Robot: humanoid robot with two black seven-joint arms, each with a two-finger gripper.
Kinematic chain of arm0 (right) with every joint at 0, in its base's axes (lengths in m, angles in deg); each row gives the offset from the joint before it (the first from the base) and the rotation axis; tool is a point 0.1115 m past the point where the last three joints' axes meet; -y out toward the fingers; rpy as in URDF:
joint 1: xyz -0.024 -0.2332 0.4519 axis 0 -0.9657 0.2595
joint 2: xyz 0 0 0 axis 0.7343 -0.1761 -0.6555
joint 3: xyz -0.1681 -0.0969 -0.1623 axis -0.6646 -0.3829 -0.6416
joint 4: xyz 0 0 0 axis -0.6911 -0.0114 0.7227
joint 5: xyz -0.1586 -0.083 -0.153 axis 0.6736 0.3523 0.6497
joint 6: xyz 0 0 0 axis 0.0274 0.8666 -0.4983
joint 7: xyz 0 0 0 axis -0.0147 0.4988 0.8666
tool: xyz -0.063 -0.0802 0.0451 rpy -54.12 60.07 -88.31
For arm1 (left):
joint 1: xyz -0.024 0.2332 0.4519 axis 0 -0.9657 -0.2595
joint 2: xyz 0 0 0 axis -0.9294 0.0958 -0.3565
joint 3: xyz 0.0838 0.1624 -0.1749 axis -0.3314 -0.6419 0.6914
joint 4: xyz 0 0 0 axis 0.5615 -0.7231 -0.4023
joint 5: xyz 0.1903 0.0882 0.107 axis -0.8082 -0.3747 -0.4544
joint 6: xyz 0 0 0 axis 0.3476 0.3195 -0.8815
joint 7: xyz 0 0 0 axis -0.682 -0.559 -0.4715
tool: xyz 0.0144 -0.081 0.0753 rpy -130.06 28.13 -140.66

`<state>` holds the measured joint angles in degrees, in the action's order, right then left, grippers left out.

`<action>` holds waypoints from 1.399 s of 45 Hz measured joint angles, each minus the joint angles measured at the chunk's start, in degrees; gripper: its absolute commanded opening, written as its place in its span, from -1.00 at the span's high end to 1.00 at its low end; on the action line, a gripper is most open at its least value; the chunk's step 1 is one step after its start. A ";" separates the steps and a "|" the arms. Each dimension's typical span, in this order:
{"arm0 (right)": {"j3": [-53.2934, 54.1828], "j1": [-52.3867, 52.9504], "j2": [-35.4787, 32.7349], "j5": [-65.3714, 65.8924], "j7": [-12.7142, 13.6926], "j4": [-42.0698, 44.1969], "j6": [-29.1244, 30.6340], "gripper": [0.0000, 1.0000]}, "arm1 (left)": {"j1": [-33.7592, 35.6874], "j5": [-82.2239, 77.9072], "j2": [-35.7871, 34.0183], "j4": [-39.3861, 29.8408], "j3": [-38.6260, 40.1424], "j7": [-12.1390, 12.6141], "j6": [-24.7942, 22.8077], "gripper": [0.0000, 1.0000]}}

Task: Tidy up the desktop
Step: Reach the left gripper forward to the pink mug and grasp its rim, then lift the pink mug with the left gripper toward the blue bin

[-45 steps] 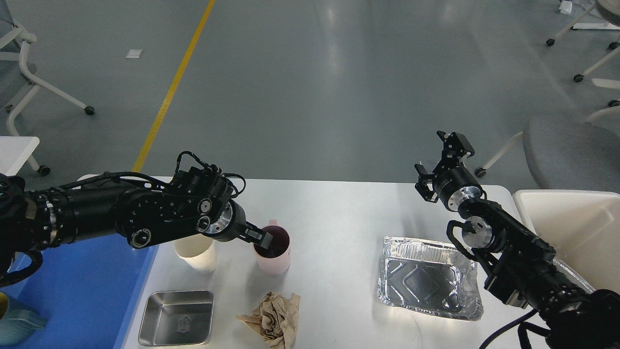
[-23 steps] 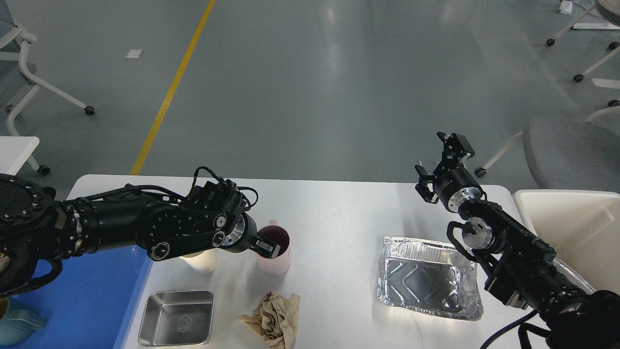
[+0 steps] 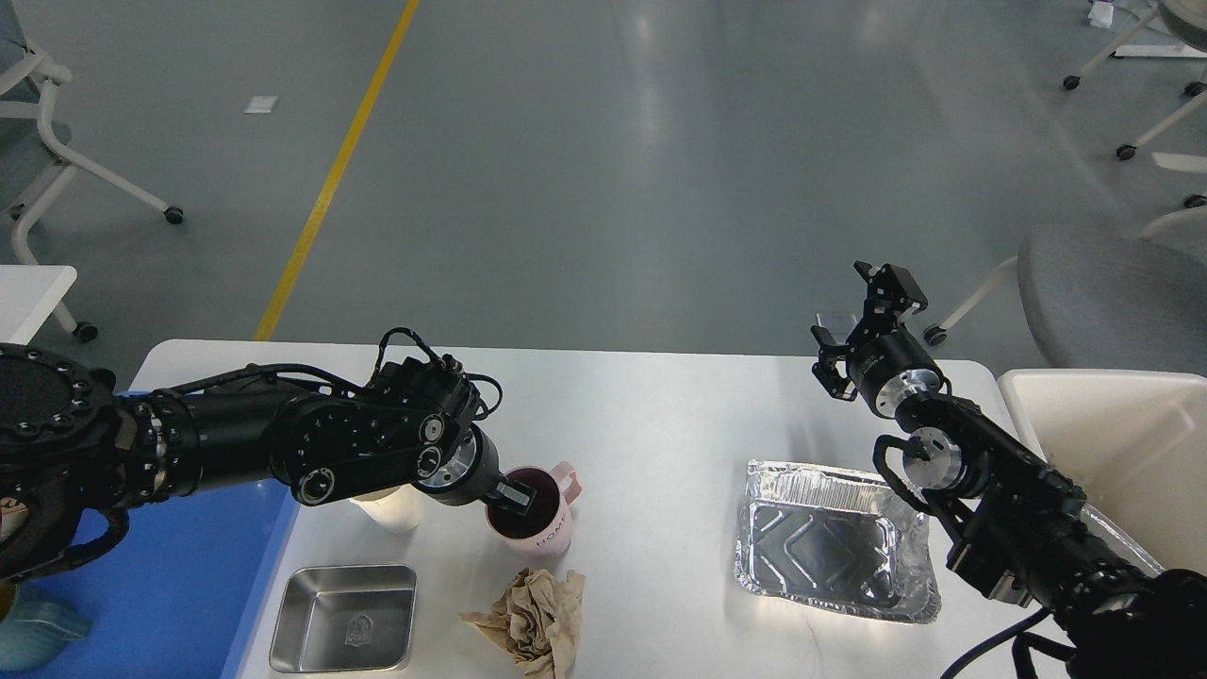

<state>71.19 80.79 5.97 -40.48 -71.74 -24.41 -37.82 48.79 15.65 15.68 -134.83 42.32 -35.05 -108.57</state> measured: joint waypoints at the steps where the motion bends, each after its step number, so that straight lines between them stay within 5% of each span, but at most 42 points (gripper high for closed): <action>1: 0.00 -0.04 0.01 0.00 0.00 0.00 0.00 -1.00 | 0.05 0.01 0.00 0.03 0.00 0.00 -0.02 1.00; 17: 0.02 -0.34 0.05 0.00 0.00 -0.15 0.00 -1.00 | 1.72 0.12 -0.98 0.05 0.78 -0.26 -1.42 1.00; 31: 0.02 -0.25 0.05 0.00 0.00 -0.26 0.00 -1.00 | 8.58 0.13 -6.56 -0.11 8.35 -2.42 -12.78 1.00; 49: 0.02 -0.12 0.34 0.00 0.00 -0.26 0.00 -1.00 | 19.02 4.65 -20.50 -1.73 10.71 -3.76 -22.81 1.00; 63: 0.02 -0.08 0.87 0.00 0.00 -0.26 0.00 -1.00 | 28.80 7.85 -33.37 -8.24 10.42 -3.79 -23.57 1.00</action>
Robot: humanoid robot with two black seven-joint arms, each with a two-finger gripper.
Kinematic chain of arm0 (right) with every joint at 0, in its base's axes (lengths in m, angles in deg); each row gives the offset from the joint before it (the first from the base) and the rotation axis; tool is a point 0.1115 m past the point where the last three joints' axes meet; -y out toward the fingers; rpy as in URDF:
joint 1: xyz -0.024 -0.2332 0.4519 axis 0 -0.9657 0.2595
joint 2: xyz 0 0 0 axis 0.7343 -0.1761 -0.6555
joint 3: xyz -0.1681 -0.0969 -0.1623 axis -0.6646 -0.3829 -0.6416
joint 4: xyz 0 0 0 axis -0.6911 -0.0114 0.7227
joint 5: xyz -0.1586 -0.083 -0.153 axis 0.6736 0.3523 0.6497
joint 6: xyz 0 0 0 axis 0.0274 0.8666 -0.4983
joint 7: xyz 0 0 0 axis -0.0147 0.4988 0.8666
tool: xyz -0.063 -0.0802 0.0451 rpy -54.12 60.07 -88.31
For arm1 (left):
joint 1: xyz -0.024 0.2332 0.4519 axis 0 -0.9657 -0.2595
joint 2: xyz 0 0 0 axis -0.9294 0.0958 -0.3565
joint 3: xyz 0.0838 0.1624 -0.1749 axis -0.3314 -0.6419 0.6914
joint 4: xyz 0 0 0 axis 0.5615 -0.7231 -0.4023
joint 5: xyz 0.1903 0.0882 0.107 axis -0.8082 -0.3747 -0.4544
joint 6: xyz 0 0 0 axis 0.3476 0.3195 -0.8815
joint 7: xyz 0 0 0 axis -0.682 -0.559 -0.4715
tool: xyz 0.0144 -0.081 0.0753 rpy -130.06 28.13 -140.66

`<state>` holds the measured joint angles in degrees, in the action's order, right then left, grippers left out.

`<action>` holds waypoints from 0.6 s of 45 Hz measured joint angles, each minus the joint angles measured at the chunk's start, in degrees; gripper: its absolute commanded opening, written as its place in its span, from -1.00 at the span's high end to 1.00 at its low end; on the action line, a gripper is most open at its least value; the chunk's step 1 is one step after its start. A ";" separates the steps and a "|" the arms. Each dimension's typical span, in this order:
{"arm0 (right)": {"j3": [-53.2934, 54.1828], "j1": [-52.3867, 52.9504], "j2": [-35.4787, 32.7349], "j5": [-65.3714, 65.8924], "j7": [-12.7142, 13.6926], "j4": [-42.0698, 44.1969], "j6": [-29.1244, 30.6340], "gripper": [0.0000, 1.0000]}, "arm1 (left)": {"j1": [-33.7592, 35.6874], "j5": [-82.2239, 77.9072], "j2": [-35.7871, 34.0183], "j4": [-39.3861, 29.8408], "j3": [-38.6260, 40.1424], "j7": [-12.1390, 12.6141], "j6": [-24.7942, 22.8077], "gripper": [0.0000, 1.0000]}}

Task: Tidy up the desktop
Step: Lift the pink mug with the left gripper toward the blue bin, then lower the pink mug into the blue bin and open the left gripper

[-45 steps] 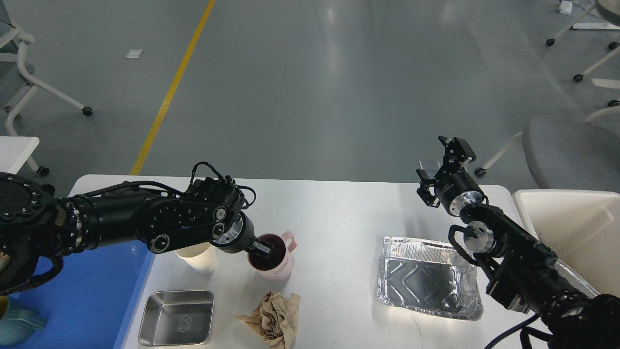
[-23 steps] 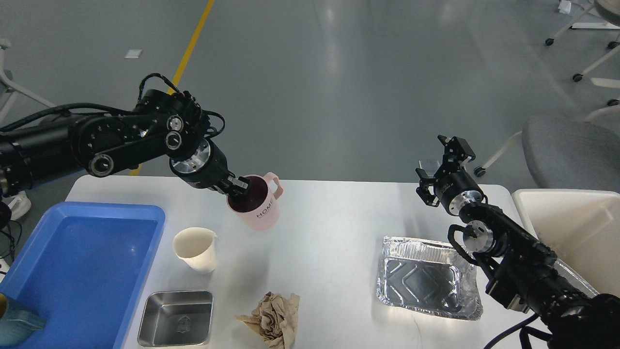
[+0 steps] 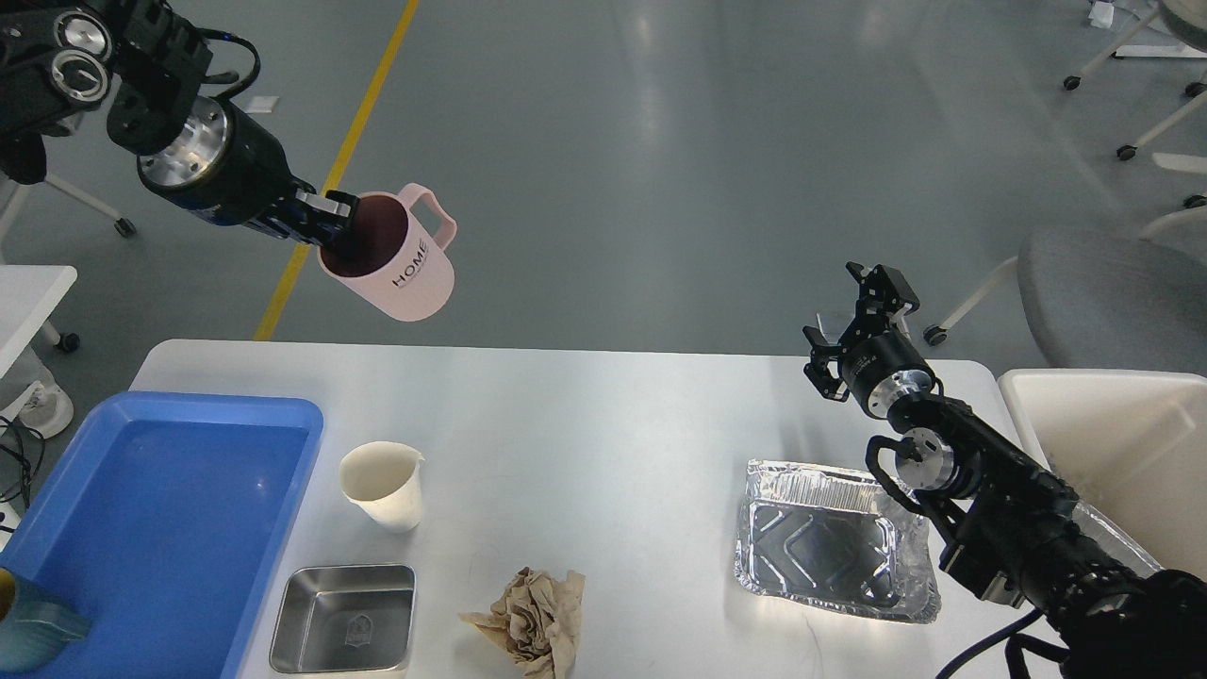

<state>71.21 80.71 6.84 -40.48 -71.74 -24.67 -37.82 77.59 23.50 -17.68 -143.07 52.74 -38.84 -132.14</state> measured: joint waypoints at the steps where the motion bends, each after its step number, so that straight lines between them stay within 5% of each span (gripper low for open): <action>1: 0.00 -0.01 0.03 0.00 0.00 0.00 0.00 -1.00 | 0.22 0.08 -0.81 -0.20 -0.22 0.01 0.00 1.00; 16: -0.20 -0.07 0.92 0.03 0.00 0.10 0.05 -1.00 | -0.61 -0.32 -14.28 -4.35 -3.11 1.89 0.00 1.00; 27: -1.96 0.25 1.34 0.07 0.00 0.28 0.01 -1.00 | -7.56 -2.07 -19.55 -4.68 -3.62 3.07 0.00 1.00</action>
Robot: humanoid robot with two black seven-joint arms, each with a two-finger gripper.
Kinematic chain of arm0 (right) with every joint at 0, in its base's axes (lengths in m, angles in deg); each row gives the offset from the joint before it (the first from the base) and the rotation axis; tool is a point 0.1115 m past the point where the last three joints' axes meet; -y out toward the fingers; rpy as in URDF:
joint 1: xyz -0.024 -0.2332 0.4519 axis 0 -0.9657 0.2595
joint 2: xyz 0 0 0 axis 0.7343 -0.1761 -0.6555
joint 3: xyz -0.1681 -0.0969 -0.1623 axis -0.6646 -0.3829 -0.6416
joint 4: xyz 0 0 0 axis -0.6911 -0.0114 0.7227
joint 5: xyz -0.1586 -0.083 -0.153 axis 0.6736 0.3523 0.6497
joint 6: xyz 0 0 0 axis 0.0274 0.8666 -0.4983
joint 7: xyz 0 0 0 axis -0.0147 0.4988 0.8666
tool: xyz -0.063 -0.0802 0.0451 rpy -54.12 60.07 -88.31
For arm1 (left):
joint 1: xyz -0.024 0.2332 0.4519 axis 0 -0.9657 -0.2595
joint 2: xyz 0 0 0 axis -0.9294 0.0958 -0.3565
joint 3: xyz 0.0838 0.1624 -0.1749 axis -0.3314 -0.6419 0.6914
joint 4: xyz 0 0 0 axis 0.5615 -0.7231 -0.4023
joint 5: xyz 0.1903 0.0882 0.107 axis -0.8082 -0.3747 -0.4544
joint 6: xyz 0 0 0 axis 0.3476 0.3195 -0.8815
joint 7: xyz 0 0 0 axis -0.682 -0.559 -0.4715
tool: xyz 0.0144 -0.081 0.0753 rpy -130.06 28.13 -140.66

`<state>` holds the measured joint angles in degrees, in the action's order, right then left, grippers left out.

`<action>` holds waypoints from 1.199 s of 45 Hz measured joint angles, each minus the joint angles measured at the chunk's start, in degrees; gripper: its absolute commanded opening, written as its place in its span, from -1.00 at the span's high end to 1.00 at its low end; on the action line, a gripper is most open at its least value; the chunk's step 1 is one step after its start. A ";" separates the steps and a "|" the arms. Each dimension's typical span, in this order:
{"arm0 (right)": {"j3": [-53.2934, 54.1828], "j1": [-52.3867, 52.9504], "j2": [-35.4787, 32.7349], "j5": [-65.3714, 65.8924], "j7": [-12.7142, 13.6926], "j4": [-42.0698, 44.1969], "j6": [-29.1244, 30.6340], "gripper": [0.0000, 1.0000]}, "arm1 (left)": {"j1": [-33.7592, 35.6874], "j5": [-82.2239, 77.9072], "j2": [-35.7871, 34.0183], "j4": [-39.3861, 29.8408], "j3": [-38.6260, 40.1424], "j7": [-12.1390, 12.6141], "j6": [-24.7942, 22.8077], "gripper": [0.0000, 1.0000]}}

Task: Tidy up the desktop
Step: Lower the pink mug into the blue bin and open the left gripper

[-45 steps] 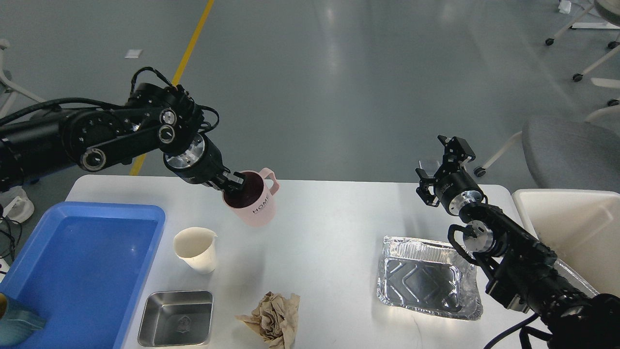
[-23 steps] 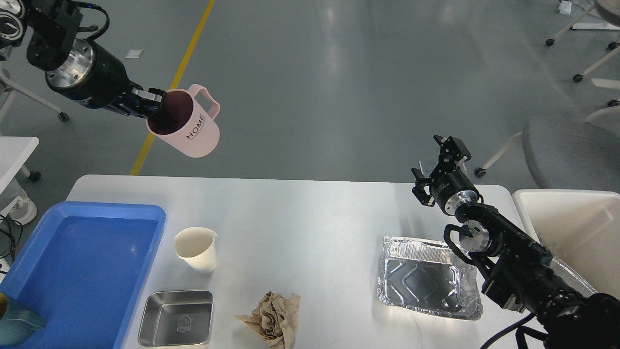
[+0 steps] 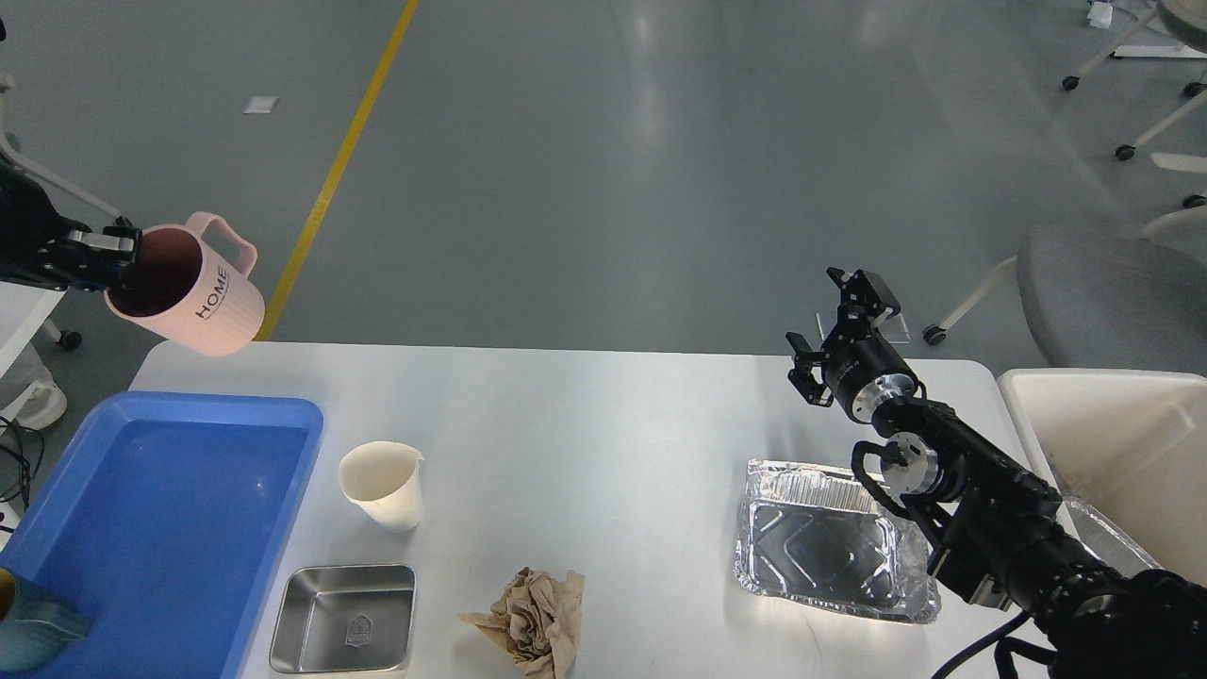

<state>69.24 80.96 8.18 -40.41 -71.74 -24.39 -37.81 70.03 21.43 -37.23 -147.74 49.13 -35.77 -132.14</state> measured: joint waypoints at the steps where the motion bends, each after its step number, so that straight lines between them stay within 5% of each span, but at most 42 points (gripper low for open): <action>1: -0.03 0.01 0.04 0.00 0.00 0.00 0.00 -1.00 | -0.69 -0.17 -0.14 -0.03 0.00 0.01 0.00 1.00; 27: -0.52 0.28 0.21 0.02 0.00 0.09 -0.02 -1.00 | -23.62 -6.05 -0.63 -0.24 -0.02 -0.09 7.46 1.00; 54: -1.82 0.46 0.21 0.09 0.00 0.09 -0.02 -1.00 | -34.45 -6.09 -0.79 -0.23 0.47 -0.50 15.08 1.00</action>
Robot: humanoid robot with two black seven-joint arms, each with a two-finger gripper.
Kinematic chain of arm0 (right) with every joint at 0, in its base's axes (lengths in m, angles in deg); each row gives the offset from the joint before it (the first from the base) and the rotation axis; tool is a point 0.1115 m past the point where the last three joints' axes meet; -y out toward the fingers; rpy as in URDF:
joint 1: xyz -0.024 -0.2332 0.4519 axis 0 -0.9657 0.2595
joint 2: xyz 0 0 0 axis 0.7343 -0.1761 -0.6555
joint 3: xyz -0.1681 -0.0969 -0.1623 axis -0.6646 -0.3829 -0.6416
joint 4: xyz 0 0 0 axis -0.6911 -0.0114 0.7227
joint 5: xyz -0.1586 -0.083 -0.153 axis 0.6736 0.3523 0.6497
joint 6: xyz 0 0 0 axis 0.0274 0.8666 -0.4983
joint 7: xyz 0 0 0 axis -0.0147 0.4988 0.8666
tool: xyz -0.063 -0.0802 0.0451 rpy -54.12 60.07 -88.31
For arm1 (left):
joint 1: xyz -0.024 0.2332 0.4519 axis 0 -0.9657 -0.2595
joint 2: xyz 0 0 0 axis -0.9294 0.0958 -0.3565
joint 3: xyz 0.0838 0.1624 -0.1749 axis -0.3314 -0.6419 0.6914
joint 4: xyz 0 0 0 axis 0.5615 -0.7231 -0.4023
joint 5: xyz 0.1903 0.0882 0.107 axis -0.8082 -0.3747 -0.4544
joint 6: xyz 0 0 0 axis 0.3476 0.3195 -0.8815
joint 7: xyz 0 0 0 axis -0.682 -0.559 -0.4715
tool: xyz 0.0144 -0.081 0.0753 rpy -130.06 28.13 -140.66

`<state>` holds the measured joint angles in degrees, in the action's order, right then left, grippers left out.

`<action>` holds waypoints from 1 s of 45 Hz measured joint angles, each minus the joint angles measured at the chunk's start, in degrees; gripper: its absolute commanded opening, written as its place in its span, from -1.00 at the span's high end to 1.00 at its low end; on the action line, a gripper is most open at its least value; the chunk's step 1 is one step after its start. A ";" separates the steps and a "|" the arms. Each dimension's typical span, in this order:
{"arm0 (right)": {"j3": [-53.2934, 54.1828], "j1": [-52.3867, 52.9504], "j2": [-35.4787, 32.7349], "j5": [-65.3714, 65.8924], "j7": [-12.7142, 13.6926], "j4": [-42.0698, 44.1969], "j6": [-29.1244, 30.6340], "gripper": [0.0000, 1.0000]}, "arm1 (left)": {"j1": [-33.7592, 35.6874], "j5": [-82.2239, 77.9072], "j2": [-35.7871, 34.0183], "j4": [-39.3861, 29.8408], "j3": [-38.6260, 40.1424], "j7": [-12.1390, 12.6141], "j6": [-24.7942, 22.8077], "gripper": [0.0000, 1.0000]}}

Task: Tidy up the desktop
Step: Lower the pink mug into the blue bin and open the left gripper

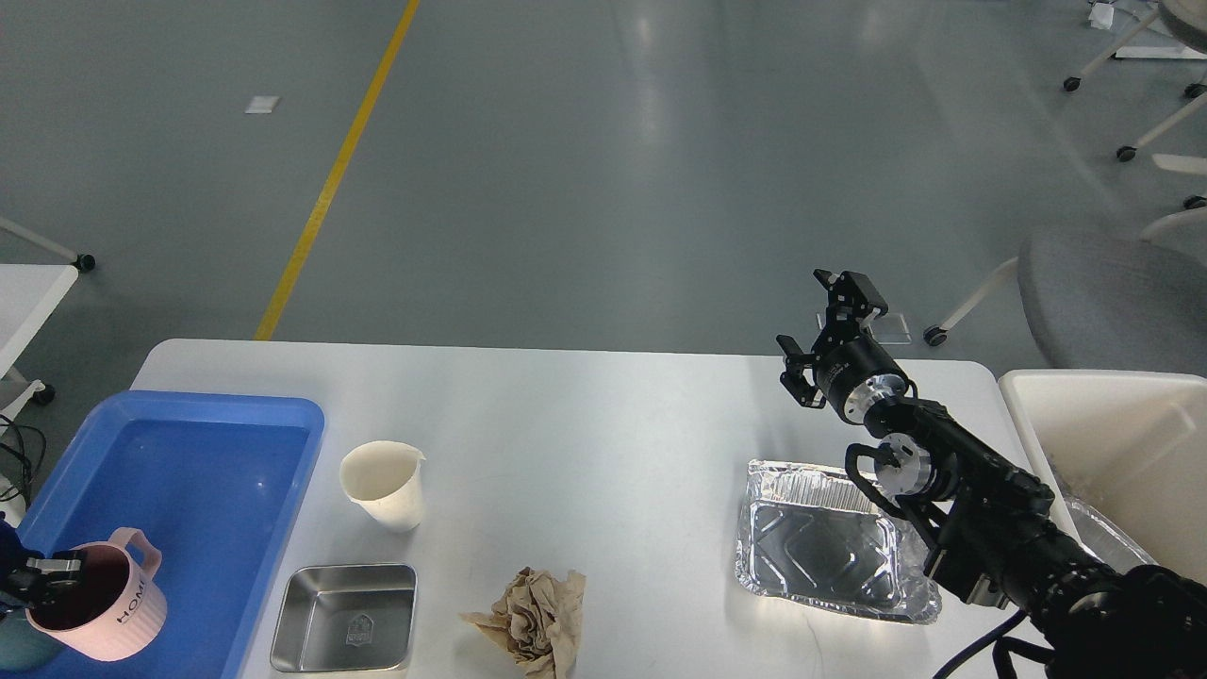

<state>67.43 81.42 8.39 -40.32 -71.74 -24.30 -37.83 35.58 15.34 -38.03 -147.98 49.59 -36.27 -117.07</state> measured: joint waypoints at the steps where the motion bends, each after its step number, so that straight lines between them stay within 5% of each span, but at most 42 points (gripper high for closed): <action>1: 0.00 0.00 0.00 0.00 0.00 0.00 0.00 -1.00 | -0.07 0.01 0.09 0.00 0.01 0.01 0.04 1.00; 15: 0.00 -0.03 0.03 -0.02 0.00 -0.02 0.00 -1.00 | -1.59 0.45 2.64 0.01 0.10 -0.08 0.16 0.81; 45: -0.07 0.00 -0.01 -0.02 0.00 -0.04 -0.05 -1.00 | -3.29 0.77 3.71 0.18 2.86 0.43 -1.21 -0.37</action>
<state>67.36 81.42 8.38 -40.34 -71.74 -24.34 -37.88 32.29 16.11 -34.31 -147.80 52.45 -35.84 -118.28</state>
